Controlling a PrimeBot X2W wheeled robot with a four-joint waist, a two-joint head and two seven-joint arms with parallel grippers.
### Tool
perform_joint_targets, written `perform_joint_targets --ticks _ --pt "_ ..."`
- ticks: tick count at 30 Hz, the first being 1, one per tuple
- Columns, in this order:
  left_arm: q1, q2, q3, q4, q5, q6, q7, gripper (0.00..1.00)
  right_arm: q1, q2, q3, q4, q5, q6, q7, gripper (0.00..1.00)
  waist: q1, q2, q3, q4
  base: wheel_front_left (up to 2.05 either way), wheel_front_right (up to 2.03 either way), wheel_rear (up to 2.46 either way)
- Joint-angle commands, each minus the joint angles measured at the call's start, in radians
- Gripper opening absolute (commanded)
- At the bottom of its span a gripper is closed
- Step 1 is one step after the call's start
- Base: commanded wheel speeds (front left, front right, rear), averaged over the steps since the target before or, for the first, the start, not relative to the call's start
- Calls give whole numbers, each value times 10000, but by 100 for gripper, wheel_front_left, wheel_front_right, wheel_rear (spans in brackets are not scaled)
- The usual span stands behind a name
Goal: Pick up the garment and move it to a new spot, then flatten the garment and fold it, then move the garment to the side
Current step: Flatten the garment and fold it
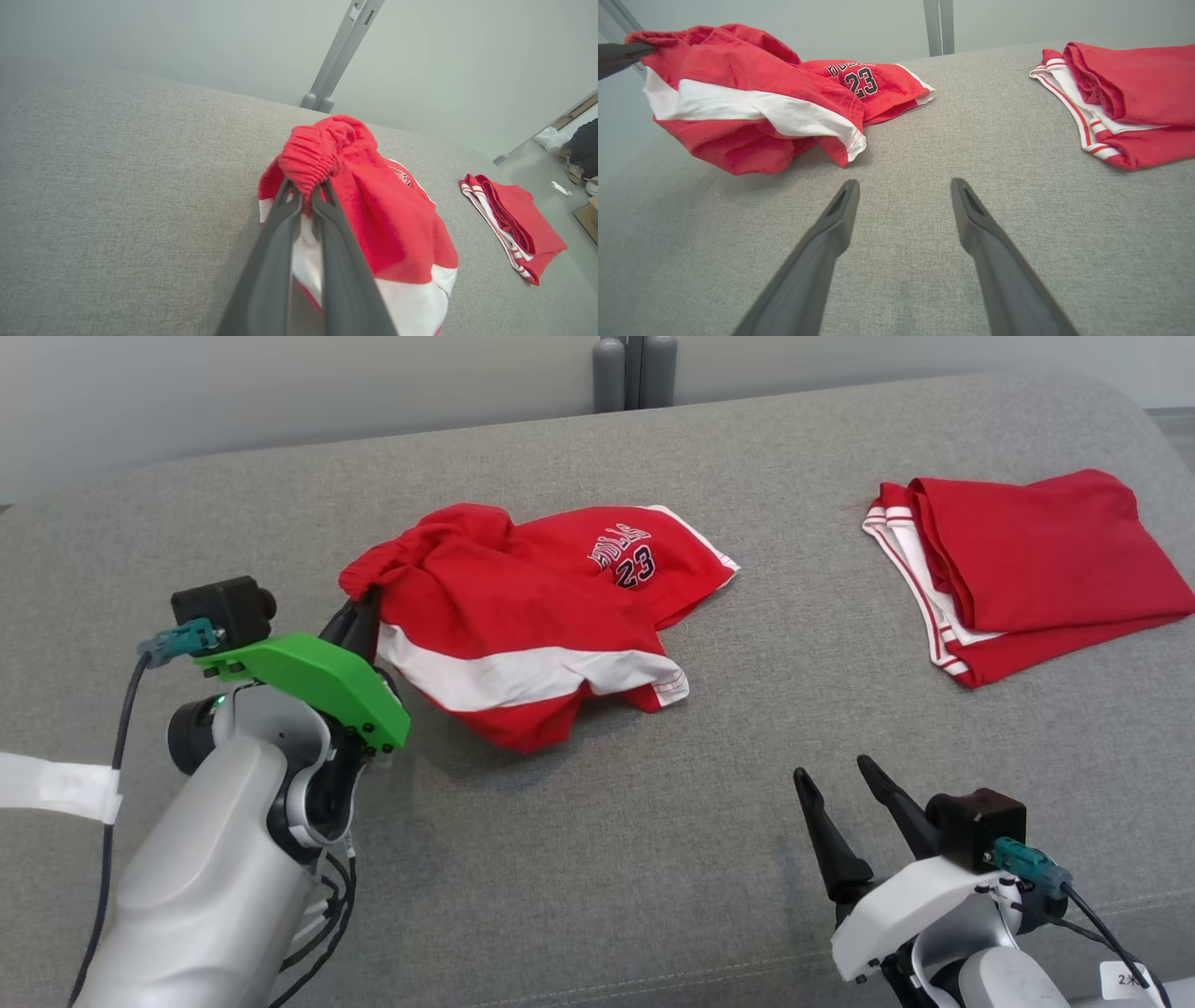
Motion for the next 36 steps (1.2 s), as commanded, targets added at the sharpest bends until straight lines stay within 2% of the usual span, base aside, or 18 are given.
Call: perform_joint_targets --ticks 1,8,11,14,20,21,22,29,36 --pt "225 172 51 -151 72 194 38 0 58 -7 -22 5 25 -11 -39 100 1 0 -77 58 0 0 0" --pt "1323 1237 112 -2233 636 2489 693 0 190 -7 -196 -24 -29 -11 -69 100 1 0 -262 118 0 0 0" --pt "1951 1575 69 -3079 733 3303 1084 0 231 -6 -276 -30 -42 -11 -77 100 1 0 -303 148 0 0 0" --pt "2510 1792 80 -3404 634 3795 1342 0 228 -7 -327 -30 -74 -11 -78 100 1 0 -314 175 0 0 0" --pt "3271 1684 379 -2871 434 4451 1122 2 184 -7 -270 -51 -94 -11 -33 100 1 0 -407 168 0 0 0" --pt "3358 1648 454 -2718 426 4568 1011 48 186 -7 -270 -43 -102 -11 -27 100 1 0 -428 169 0 0 0" --pt "3466 1576 512 -2558 334 4620 982 100 195 -7 -262 -39 -110 -11 -25 100 1 0 -450 168 0 0 0" --pt "3931 1245 879 -2108 -66 4389 543 100 308 -5 -268 -20 -185 -11 36 100 1 0 -608 193 0 0 0" --pt "4399 1328 1330 -2419 22 3435 -995 100 485 -7 -378 -104 -222 -11 116 100 1 0 -844 347 0 0 0"
